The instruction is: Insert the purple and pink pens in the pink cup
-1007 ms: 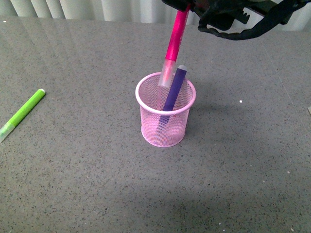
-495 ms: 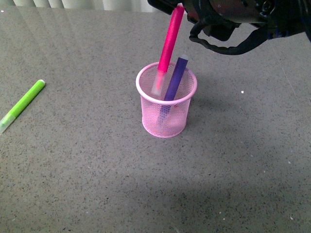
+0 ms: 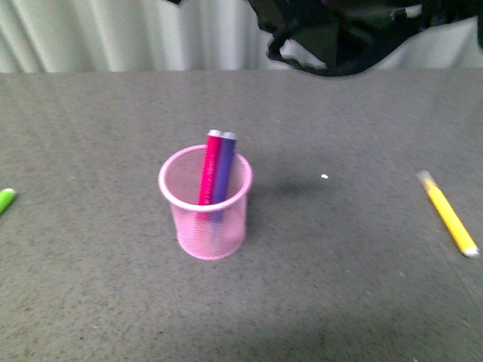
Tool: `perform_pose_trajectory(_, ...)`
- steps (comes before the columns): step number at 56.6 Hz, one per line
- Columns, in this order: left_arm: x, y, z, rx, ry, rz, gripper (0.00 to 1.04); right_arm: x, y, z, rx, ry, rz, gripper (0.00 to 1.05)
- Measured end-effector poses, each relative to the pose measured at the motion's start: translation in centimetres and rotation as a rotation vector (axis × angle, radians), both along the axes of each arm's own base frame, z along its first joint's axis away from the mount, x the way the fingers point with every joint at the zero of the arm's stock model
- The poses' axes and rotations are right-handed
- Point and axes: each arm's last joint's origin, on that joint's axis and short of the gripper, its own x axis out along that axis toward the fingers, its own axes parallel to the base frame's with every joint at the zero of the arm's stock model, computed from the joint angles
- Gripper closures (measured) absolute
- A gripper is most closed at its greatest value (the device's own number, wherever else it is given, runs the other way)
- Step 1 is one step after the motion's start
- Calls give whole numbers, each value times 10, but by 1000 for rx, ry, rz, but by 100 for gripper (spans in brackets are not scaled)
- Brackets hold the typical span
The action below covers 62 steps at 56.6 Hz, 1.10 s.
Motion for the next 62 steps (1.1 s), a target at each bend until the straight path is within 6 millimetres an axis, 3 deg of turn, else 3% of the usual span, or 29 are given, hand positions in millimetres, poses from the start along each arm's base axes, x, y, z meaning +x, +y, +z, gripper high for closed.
perform_pose_trajectory(8, 0, 0, 0, 0, 0, 0, 8, -24, -35, 27, -61, -45, 16, 7)
perform_pose_trajectory(15, 0, 0, 0, 0, 0, 0, 8, -62, -78, 38, -115, -49, 15, 7)
perform_pose_trajectory(21, 0, 0, 0, 0, 0, 0, 8, -95, -111, 24, -140, 16, -20, 7)
perform_pose_trajectory(28, 0, 0, 0, 0, 0, 0, 8, -146, -146, -10, -174, 165, -105, 7)
perform_pose_trajectory(33, 0, 0, 0, 0, 0, 0, 8, -173, -158, -30, -187, 228, -171, 7)
perform_pose_trajectory(36, 0, 0, 0, 0, 0, 0, 8, -177, -159, -29, -192, 199, -169, 8)
perform_pose_trajectory(40, 0, 0, 0, 0, 0, 0, 8, -178, -151, -35, -263, -104, 10, 23)
perform_pose_trajectory(44, 0, 0, 0, 0, 0, 0, 8, -182, -149, -36, -334, -265, 34, 39)
perform_pose_trajectory(58, 0, 0, 0, 0, 0, 0, 8, -192, -150, -50, -386, -286, 31, 97)
perform_pose_trajectory(62, 0, 0, 0, 0, 0, 0, 8, -193, -150, -51, -388, -290, 30, 101)
